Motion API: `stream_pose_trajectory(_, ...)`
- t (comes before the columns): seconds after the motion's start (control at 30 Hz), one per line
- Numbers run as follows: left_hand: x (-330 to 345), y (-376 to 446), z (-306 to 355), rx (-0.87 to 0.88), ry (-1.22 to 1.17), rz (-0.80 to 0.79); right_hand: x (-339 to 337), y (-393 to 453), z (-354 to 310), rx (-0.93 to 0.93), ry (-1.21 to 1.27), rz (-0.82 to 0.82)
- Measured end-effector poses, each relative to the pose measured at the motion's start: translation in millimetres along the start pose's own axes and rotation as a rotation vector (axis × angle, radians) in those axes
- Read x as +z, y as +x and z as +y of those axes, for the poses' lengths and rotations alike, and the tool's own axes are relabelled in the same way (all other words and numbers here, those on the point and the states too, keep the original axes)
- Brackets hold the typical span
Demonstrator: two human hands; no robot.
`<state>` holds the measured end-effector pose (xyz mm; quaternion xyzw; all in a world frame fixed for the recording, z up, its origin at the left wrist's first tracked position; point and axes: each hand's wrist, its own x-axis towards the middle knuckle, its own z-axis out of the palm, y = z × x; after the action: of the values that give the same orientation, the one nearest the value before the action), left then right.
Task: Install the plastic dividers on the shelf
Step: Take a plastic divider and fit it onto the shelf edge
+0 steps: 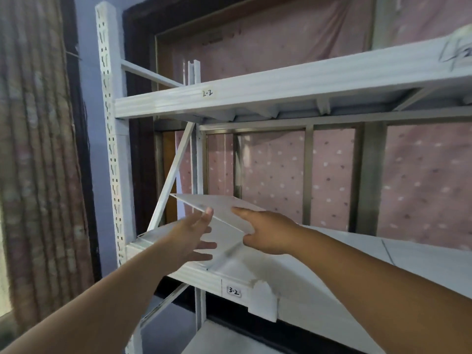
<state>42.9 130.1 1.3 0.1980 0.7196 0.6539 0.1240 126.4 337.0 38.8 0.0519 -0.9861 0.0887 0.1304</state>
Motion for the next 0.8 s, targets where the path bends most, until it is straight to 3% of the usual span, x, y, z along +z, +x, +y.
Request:
stream_pose_trajectory(0.2, 77, 15, 11, 0.184, -0.108, -0.359, -37, -44, 47, 0.127, 0.241, -0.023)
stream_pose_trajectory(0.6, 291, 7, 67, 0.493, -0.110, -0.479, -96, -179, 140, 0.222, 0.732, 0.228)
stream_pose_trajectory(0.8, 379, -14, 87, 0.517, -0.116, -0.607, -129, -260, 184, 0.298, 0.844, 0.308)
